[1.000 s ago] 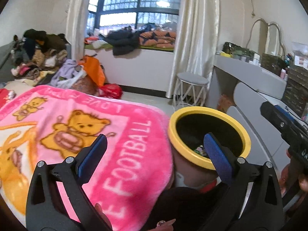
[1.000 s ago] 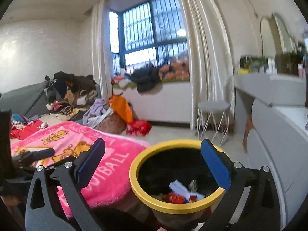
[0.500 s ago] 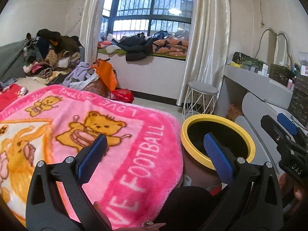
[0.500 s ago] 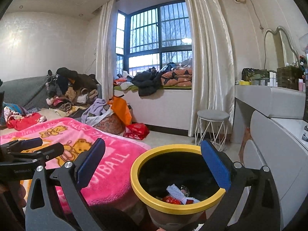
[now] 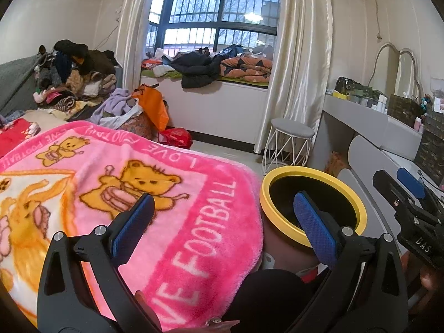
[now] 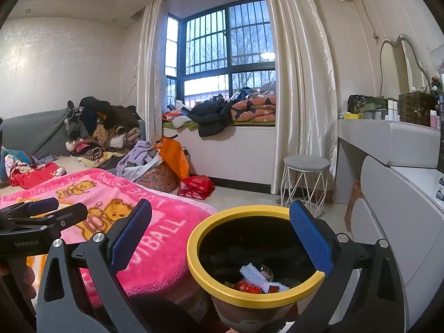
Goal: Collect trash
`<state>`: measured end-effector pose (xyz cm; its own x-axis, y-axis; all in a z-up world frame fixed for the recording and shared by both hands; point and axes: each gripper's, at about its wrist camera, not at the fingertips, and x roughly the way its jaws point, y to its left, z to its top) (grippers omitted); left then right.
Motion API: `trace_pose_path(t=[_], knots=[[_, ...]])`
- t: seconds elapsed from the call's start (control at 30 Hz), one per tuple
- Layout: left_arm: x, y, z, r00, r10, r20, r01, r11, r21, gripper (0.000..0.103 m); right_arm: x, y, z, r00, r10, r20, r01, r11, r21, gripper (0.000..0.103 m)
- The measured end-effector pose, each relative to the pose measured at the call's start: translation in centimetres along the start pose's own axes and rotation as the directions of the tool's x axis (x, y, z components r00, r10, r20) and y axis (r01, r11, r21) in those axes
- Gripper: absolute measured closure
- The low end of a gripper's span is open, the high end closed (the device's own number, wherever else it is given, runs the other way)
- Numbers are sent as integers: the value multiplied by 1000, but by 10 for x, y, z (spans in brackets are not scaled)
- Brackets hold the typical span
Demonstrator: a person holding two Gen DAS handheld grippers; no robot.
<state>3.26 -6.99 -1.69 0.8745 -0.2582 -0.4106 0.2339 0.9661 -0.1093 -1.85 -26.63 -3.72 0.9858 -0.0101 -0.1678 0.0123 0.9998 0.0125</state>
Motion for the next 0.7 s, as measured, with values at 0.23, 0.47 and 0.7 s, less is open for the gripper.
trace_pose_path(t=[0.23,0.47,0.7], knots=[[0,1,0,1000,-3,0,3,1000,0,11,0,-1,1,1000,1,1,-1,1000,1,6],[0,2,1,1000,-5,0,5,1000,-1,11,1,-2,1,1000,1,0,-1,1000,1,6],[0,2,1,1000,-4,0,4,1000,-2,11,0,0,-1,1000,4,-2,-4,1000,0,6]])
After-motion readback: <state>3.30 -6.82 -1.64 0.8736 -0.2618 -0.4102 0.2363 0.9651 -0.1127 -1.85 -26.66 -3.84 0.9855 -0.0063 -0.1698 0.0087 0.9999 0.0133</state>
